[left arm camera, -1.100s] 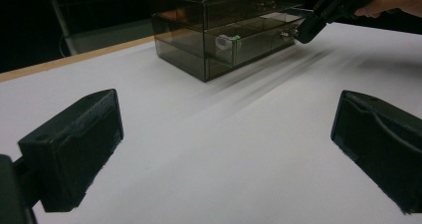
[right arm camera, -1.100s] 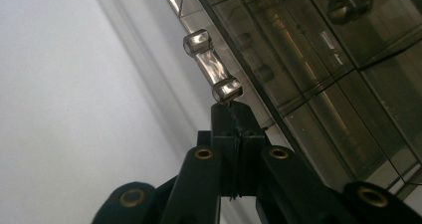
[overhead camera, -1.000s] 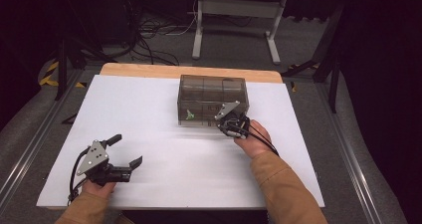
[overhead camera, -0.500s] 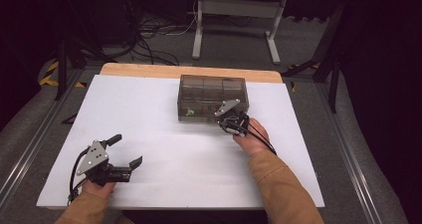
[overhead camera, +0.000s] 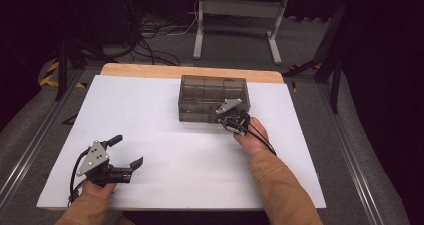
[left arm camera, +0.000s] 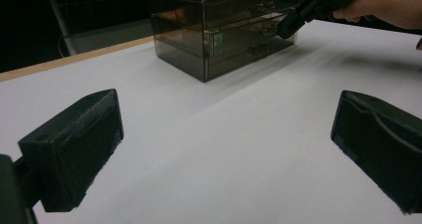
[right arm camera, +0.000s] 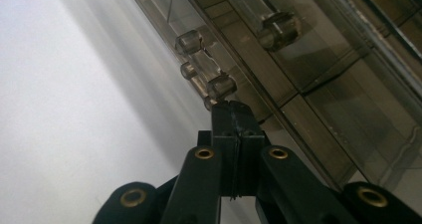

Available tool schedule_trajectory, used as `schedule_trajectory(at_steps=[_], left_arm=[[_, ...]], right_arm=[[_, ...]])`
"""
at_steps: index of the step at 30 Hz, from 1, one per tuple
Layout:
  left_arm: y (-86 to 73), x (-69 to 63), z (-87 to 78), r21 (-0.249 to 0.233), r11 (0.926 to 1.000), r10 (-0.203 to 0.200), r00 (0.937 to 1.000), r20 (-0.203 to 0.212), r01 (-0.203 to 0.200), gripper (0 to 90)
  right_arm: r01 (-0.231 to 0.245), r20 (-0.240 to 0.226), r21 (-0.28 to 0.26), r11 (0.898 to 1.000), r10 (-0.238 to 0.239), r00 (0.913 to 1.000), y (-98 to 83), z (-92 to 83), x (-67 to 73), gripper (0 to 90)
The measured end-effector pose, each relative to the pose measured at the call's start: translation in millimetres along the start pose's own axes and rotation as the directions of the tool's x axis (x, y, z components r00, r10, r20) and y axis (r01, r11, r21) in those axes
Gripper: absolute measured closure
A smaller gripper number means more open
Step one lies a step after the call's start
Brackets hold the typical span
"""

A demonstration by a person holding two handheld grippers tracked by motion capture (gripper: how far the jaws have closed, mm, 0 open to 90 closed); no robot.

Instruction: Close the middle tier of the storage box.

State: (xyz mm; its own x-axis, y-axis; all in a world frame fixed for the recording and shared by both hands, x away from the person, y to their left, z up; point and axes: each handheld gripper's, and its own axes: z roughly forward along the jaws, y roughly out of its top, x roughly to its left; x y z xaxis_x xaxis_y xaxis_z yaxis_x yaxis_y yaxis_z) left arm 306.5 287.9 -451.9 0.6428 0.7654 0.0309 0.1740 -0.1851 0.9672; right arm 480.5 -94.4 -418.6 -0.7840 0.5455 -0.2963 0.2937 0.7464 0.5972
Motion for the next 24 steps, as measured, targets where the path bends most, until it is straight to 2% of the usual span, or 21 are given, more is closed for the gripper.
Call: schedule_trajectory(at_steps=[7, 10, 16, 21, 24], left_arm=[[-0.1, -0.2, 0.1, 0.0, 1.0, -0.003, 1.0, 0.0, 0.003, 1.1], [0.0, 0.0, 0.0, 0.0, 1.0, 0.0, 1.0, 0.0, 0.0, 1.1], [0.1, 0.1, -0.2, 0.001, 1.0, 0.0, 1.0, 0.0, 0.0, 1.1], [0.1, 0.1, -0.2, 0.002, 1.0, 0.0, 1.0, 0.001, 0.0, 1.1], [0.1, 0.1, -0.2, 0.001, 1.0, 0.0, 1.0, 0.0, 0.0, 1.1]], right_arm=[[-0.014, 0.018, -0.009, 1.0, 0.015, 0.9997, -0.1, 2.2, -1.3, 90.0], [-0.03, 0.046, -0.015, 0.999, 0.03, 0.9985, 0.3, 3.8, -1.4, 90.0], [-0.038, 0.054, -0.023, 0.999, 0.04, 0.9978, 1.4, 6.4, 1.0, 90.0], [-0.048, 0.045, -0.026, 0.999, 0.049, 0.9978, 0.9, 5.1, -0.9, 90.0], [-0.049, 0.018, -0.021, 0.999, 0.049, 0.9986, 0.5, 3.7, -1.9, 90.0]])
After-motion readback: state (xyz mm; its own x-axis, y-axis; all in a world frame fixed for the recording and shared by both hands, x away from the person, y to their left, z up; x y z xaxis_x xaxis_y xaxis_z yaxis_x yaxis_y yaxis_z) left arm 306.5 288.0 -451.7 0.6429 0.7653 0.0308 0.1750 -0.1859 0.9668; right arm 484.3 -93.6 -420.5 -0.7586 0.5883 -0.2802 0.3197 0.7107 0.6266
